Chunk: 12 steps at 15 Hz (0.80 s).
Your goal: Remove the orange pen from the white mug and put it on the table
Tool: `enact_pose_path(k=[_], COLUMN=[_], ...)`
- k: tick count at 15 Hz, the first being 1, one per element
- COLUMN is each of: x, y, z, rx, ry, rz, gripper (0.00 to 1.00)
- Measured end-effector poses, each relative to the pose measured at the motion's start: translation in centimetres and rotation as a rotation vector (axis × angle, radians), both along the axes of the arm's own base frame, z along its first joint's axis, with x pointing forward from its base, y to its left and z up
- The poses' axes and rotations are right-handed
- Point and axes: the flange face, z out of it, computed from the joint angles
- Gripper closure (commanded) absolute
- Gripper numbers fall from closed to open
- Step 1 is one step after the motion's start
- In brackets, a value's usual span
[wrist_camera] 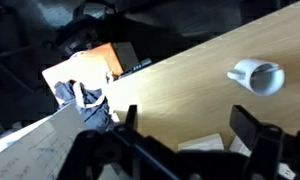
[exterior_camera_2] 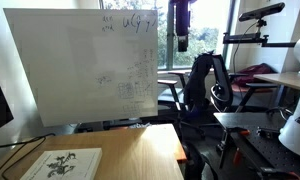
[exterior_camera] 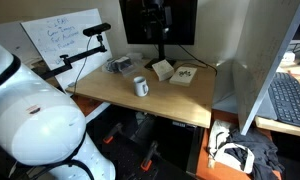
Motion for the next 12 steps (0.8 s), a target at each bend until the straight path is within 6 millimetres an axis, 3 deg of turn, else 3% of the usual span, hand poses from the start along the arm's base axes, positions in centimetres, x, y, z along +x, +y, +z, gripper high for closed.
enact_pose_path(k=[6, 12], x=[3.7, 9.3], y=[6.2, 9.8], z=[-8.4, -20.0], rx=[0.174, 0.388], ry=[0.097, 0.237], rz=[-0.263, -0.455], gripper=[0.0, 0.0])
